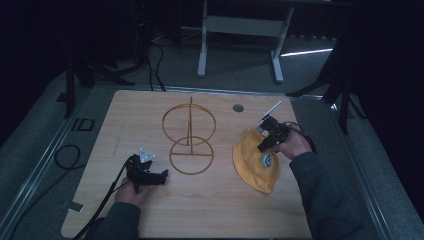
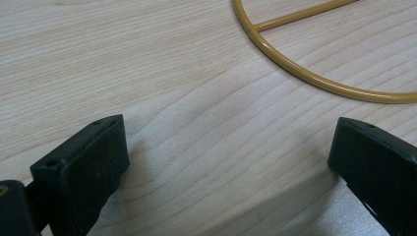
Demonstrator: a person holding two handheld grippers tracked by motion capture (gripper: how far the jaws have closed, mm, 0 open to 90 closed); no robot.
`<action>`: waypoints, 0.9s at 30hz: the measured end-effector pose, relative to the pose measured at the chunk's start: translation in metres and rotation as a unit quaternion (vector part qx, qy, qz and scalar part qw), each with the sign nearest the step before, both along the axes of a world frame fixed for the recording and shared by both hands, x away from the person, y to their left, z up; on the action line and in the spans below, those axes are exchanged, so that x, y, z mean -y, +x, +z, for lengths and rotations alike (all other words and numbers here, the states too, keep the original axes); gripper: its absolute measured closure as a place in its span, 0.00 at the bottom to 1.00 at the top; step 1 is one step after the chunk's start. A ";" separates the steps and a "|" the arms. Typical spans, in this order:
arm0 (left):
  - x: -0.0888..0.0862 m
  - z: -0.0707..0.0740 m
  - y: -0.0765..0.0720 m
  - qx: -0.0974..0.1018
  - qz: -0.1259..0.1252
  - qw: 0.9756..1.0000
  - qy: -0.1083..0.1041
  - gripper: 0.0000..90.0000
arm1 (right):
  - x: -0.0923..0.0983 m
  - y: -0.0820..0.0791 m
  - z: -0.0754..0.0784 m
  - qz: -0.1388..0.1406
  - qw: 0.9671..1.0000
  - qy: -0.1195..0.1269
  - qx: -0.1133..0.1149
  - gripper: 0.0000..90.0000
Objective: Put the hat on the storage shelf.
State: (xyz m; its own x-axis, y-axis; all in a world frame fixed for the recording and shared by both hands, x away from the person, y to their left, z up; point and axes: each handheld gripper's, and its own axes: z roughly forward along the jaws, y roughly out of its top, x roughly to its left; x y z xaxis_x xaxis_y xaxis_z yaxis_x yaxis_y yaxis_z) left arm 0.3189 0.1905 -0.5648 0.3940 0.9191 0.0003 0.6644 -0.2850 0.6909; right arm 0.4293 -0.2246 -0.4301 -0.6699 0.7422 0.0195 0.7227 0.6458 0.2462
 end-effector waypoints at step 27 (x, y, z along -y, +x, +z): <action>0.000 0.000 0.000 0.001 0.001 1.000 -0.001 0.02 | 0.002 -0.002 0.032 0.064 0.996 -0.049 0.031 0.92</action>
